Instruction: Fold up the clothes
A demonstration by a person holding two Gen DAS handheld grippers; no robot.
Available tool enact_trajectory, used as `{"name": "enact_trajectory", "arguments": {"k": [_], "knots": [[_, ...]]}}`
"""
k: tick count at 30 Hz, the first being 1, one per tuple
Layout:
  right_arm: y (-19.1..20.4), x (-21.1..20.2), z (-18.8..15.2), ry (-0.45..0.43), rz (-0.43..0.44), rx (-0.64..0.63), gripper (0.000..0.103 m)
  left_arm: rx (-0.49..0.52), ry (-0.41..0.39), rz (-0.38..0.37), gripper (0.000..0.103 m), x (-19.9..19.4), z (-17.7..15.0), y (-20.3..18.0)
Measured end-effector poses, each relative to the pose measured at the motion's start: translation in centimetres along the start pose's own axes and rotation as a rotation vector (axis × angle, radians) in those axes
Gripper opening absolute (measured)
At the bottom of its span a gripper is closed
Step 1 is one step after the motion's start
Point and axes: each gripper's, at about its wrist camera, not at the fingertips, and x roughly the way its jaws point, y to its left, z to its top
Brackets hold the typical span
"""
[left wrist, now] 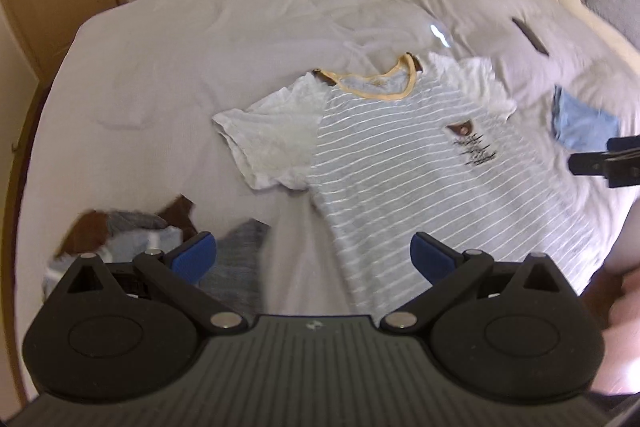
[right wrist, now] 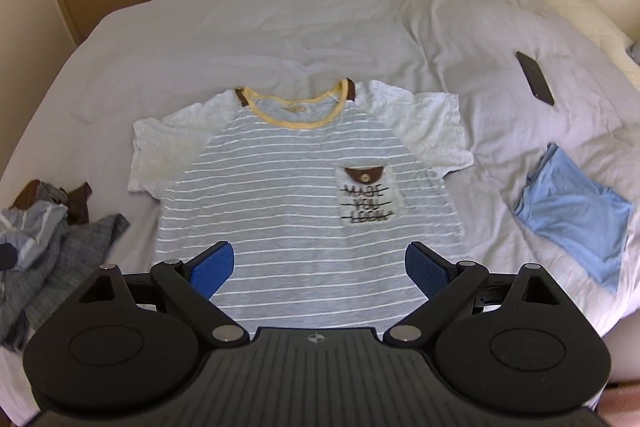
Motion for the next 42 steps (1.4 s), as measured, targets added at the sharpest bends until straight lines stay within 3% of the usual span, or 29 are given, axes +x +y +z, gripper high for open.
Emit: {"name": "enact_trajectory", "arguments": {"k": [8,19,24,28,32,35,40,42], "knots": [[3.6,2.5,-0.9,0.011,-0.017,-0.015,0.095,0.033,0.026,0.015,0.102,4.0,2.0,2.7],[8.1,12.2,1.9,0.061,0.139,-0.039,0.094,0.112,0.097,0.132,0.102,9.0,5.4,6.2],[10.7,14.9,3.3,0.094,0.172,-0.049,0.094,0.149,0.093,0.124,0.102,11.1,6.4,8.3],[12.0,16.0,4.0,0.09,0.152,-0.028,0.094,0.202,0.092,0.083,0.102,13.7,6.8,10.2],[13.6,16.9,3.8,0.055,0.111,-0.017,0.094,0.318,0.08,0.036,0.102,16.8,6.9,11.9],[15.7,17.7,3.2,0.0,0.09,-0.05,0.092,0.475,0.055,0.013,0.102,19.4,6.8,12.8],[21.4,19.8,0.7,-0.065,0.088,-0.25,0.087,0.779,0.015,-0.032,0.098,24.0,6.2,14.0],[24.1,20.7,-0.4,-0.094,0.079,-0.36,0.082,0.84,0.031,-0.072,0.095,26.1,6.3,14.4]]}}
